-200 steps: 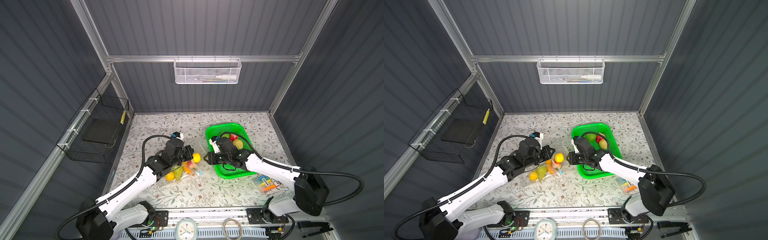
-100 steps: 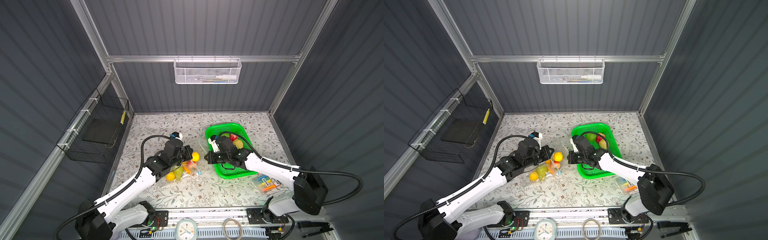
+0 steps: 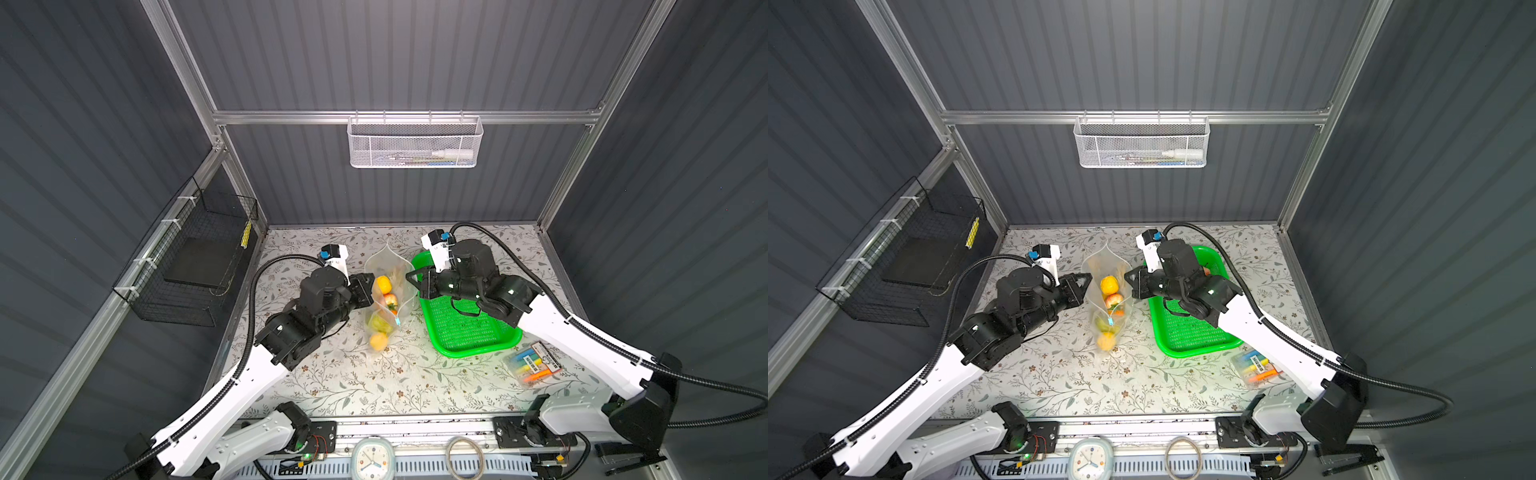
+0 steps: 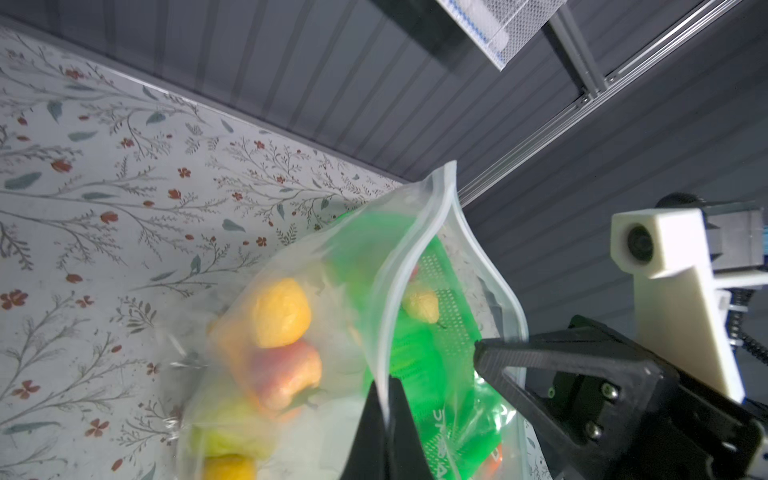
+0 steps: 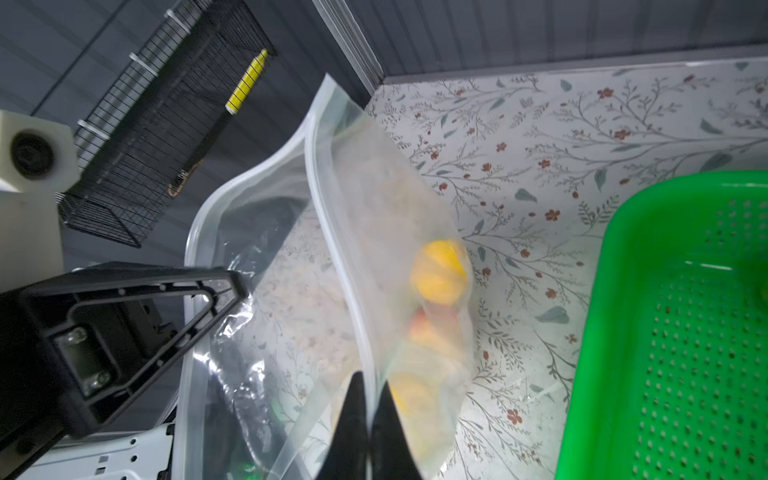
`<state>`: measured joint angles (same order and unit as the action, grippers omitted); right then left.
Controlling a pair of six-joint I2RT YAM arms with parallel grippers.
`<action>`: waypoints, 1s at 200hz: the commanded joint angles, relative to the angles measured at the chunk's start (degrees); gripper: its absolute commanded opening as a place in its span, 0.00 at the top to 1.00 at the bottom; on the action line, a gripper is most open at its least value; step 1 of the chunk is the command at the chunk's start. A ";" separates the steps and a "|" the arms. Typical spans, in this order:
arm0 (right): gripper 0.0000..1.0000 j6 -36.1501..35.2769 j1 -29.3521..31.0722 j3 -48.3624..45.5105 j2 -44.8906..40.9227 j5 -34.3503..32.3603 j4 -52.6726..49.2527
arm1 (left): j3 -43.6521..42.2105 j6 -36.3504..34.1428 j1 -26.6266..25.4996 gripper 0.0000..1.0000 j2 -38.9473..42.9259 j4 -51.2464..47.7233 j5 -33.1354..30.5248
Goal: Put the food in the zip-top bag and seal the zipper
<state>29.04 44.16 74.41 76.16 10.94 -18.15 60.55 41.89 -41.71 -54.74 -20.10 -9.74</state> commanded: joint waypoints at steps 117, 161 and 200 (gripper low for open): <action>1.00 0.68 -0.47 -3.90 2.69 -0.16 -0.29 | 5.90 -8.92 -0.30 1.00 3.34 -8.49 -8.14; 0.99 2.59 -0.42 -9.15 4.47 0.25 4.16 | 0.52 -6.06 -0.30 1.00 -0.72 -4.88 -3.68; 0.96 3.11 -0.47 -12.07 4.90 -0.19 5.35 | -1.88 -4.11 -0.26 1.00 -3.95 -2.45 -0.14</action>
<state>31.31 43.99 63.72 81.17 10.74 -14.87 59.48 36.23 -41.71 -57.91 -25.52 -12.99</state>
